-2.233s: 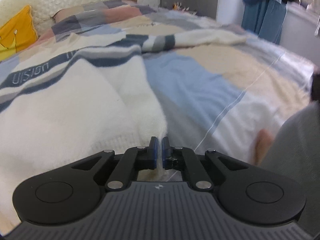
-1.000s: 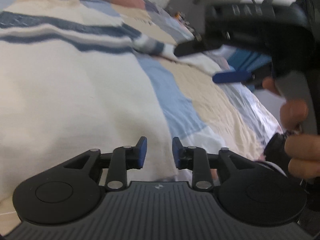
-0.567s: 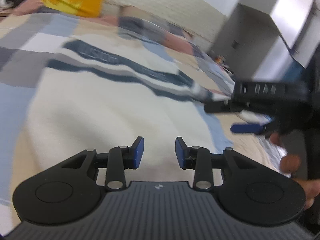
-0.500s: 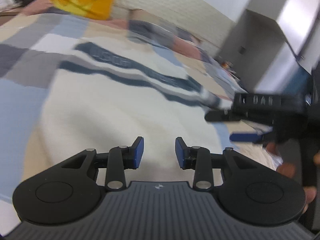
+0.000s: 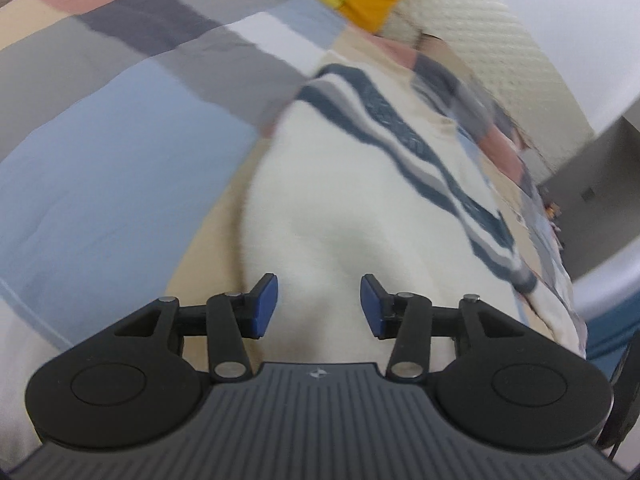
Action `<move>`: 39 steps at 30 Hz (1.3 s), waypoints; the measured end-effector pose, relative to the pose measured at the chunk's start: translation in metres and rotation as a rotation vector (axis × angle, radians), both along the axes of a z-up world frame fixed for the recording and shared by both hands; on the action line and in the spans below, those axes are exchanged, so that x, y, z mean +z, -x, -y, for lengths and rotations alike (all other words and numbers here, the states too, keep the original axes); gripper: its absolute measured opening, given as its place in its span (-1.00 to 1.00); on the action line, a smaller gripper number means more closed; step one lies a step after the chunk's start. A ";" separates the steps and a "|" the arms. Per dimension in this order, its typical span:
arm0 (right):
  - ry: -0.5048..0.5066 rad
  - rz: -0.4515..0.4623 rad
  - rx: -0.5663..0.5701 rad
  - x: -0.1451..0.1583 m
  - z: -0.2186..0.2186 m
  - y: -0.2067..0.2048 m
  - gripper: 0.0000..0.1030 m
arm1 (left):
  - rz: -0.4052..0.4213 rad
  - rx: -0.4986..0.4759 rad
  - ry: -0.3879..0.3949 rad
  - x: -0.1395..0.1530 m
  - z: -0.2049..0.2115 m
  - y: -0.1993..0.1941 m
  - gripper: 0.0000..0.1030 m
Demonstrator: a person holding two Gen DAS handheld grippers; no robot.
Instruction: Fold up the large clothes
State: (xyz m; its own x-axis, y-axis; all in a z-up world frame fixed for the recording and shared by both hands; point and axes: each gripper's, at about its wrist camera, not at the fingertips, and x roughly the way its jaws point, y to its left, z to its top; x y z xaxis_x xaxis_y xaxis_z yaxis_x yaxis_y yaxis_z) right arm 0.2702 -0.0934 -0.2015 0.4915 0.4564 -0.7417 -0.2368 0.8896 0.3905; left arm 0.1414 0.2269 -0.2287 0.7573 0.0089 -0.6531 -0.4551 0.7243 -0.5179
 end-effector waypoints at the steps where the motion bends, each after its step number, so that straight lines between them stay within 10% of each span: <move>1: 0.003 -0.002 -0.005 -0.002 0.000 -0.001 0.56 | -0.014 0.021 -0.012 -0.002 -0.001 0.001 0.01; 18: -0.044 -0.056 -0.043 -0.018 0.006 -0.010 0.61 | -0.105 0.005 0.137 -0.046 0.010 -0.016 -0.03; 22: -0.043 -0.056 -0.037 -0.018 0.006 -0.011 0.61 | -0.095 -0.005 0.172 -0.047 0.012 -0.015 -0.68; 39: -0.015 -0.014 0.031 -0.009 0.002 -0.008 0.58 | -0.096 -0.022 0.220 0.011 -0.025 0.005 -0.84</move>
State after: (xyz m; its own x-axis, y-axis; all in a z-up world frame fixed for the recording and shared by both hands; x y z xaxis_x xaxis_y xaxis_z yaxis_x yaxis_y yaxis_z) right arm 0.2780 -0.0951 -0.2105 0.4664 0.4822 -0.7415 -0.2582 0.8760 0.4073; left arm 0.1363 0.2515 -0.2176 0.6901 -0.1577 -0.7063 -0.4950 0.6092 -0.6196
